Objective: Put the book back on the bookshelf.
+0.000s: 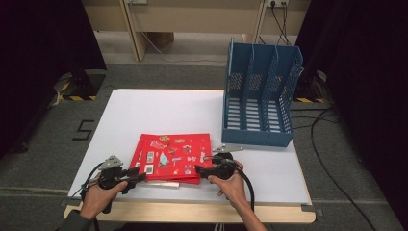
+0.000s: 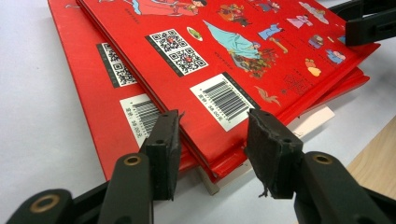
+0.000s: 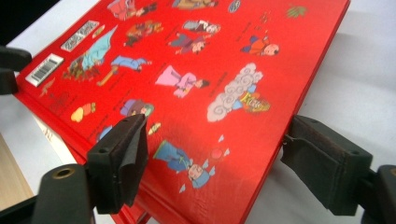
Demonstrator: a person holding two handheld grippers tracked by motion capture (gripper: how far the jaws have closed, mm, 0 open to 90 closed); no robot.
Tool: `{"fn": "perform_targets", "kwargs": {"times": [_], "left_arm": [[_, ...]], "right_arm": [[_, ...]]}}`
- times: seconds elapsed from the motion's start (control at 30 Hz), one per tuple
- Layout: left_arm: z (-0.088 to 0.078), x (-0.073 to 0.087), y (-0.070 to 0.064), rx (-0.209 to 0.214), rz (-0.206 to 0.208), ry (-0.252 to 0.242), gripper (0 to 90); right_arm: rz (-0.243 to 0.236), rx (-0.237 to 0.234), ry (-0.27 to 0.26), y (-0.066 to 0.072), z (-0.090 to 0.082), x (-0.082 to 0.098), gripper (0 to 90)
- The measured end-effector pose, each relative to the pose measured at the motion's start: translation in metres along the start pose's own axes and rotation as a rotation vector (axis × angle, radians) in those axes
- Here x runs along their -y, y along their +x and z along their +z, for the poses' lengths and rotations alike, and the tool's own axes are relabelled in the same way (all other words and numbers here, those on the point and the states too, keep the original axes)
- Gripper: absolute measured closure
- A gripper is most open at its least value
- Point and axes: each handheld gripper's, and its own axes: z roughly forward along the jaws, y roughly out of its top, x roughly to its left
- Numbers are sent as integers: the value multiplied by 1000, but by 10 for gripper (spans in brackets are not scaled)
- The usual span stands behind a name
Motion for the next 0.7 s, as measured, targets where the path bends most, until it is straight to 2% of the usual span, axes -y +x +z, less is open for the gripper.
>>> {"fn": "perform_targets", "kwargs": {"times": [0.1,0.13,0.2,0.27,0.4,0.57,0.7], "left_arm": [[0,1,0,-2,-4,-6,542],[0,1,0,-3,-4,-7,542],[0,1,-1,-6,-6,-9,543],[0,2,0,-4,-9,-11,544],[0,2,0,-4,-15,-17,543],[1,3,-1,-1,-35,-28,543],[2,4,-2,4,-49,-37,542]], "right_arm": [[10,-1,-3,0,0,0,228],[0,5,-6,1,0,0,233],[-16,37,0,5,0,-2,242],[-17,49,-10,7,0,-3,250],[-8,54,-21,8,-3,-5,271],[17,41,-71,8,-10,-10,322],[7,46,-93,10,-15,-16,336]]}}
